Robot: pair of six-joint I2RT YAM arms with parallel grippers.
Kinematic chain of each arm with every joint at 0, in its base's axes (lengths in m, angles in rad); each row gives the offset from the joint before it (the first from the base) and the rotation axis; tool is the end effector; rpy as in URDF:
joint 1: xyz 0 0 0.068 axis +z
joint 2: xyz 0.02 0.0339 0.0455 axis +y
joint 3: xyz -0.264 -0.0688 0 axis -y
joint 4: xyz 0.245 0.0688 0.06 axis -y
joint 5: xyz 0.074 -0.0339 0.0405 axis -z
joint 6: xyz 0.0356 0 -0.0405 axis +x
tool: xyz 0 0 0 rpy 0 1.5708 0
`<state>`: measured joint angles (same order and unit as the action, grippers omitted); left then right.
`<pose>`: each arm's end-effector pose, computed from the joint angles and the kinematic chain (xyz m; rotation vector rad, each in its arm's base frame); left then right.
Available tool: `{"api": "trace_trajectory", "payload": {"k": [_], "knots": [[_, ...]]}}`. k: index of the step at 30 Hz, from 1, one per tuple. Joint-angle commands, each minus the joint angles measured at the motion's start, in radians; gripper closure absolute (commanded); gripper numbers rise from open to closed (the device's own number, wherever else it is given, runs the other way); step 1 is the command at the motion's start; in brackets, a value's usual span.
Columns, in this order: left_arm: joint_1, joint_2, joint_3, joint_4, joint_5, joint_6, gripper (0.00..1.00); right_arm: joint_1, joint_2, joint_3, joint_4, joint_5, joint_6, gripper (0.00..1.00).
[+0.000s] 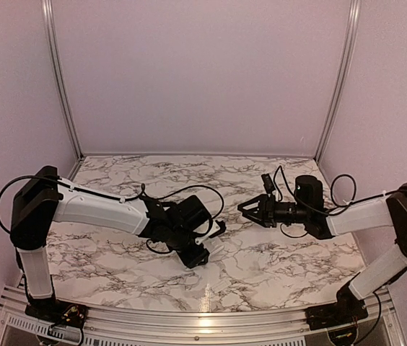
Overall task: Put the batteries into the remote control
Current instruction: Pass from the right arm to the left, then place the remote control without the battery cover at the center of the board.
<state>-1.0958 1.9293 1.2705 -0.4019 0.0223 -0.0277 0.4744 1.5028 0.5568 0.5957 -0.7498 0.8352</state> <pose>0.1807 -0.3531 0.1625 1.3778 2.3145 -0.3995 0.2451 0.1531 0.1789 -0.1905 2.1560 1.5401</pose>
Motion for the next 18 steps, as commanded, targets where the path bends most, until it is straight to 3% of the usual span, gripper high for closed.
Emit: {"api": "trace_trajectory", "payload": {"k": [1, 9, 11, 16, 18], "knots": [[0.003, 0.064, 0.073, -0.175, 0.029, 0.107, 0.66, -0.037, -0.108, -0.006, -0.179, 0.059, -0.148, 0.37], [0.007, 0.164, 0.175, -0.288, 0.045, 0.147, 0.59, -0.061, -0.265, -0.009, -0.284, 0.118, -0.246, 0.32], [0.007, 0.184, 0.193, -0.303, 0.044, 0.153, 0.53, -0.062, -0.294, -0.009, -0.295, 0.126, -0.264, 0.3], [0.008, 0.179, 0.205, -0.311, 0.028, 0.16, 0.31, -0.063, -0.377, -0.005, -0.331, 0.16, -0.303, 0.15], [0.008, 0.164, 0.211, -0.311, 0.027, 0.165, 0.27, -0.066, -0.42, -0.006, -0.353, 0.192, -0.303, 0.02]]}}
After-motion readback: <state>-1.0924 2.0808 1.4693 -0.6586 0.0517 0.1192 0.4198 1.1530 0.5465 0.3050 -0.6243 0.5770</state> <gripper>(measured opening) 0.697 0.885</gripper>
